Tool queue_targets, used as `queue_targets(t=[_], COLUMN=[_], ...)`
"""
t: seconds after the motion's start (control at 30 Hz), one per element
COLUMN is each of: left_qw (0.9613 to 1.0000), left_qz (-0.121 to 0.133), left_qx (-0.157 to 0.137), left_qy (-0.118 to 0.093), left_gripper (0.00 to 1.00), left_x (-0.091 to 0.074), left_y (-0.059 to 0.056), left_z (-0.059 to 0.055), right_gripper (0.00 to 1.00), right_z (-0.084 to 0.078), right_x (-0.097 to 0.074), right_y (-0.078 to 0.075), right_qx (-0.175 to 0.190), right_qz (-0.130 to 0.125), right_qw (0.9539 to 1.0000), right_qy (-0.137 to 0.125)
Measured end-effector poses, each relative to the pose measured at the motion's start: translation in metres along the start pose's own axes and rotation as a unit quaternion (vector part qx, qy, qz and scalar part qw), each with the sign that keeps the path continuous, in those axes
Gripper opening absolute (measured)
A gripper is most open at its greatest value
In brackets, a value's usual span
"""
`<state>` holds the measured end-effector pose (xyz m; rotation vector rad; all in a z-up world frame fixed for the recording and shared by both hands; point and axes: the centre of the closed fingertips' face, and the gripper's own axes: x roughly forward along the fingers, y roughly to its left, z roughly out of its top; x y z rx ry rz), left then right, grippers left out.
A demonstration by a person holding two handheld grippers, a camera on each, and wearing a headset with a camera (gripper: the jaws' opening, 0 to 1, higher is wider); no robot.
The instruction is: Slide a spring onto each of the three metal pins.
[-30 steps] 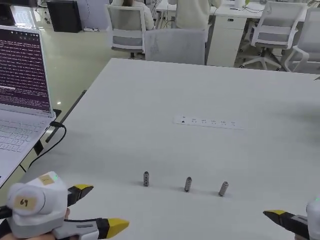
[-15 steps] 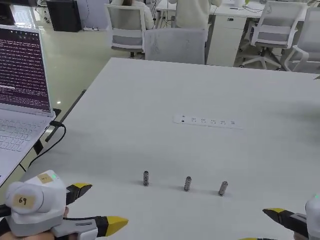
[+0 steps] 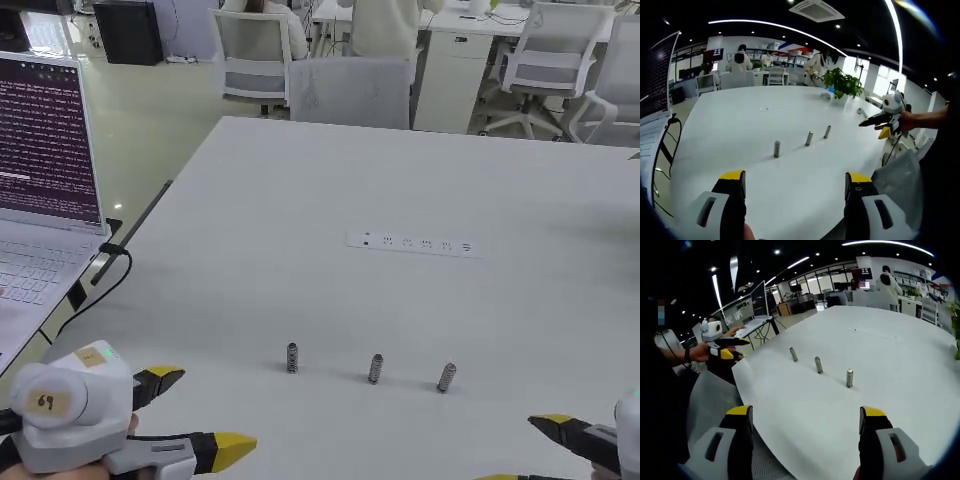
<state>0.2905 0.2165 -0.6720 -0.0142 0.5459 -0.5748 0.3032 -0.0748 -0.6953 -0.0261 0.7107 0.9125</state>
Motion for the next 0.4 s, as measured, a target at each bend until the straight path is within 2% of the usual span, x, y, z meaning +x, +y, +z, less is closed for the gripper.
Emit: queue_targets(t=[0.4], left_qw=[1.0000], left_qz=[0.000], left_qx=[-0.002], left_qy=[-0.001], left_gripper=[0.78], left_x=[-0.0001], left_y=[-0.0018], left_z=[-0.0007], right_gripper=[0.87], right_z=[-0.0024], right_x=[-0.0014], right_y=[0.0008], right_qx=[0.002], right_qz=[0.001], right_qw=[1.0000], right_qy=[0.002])
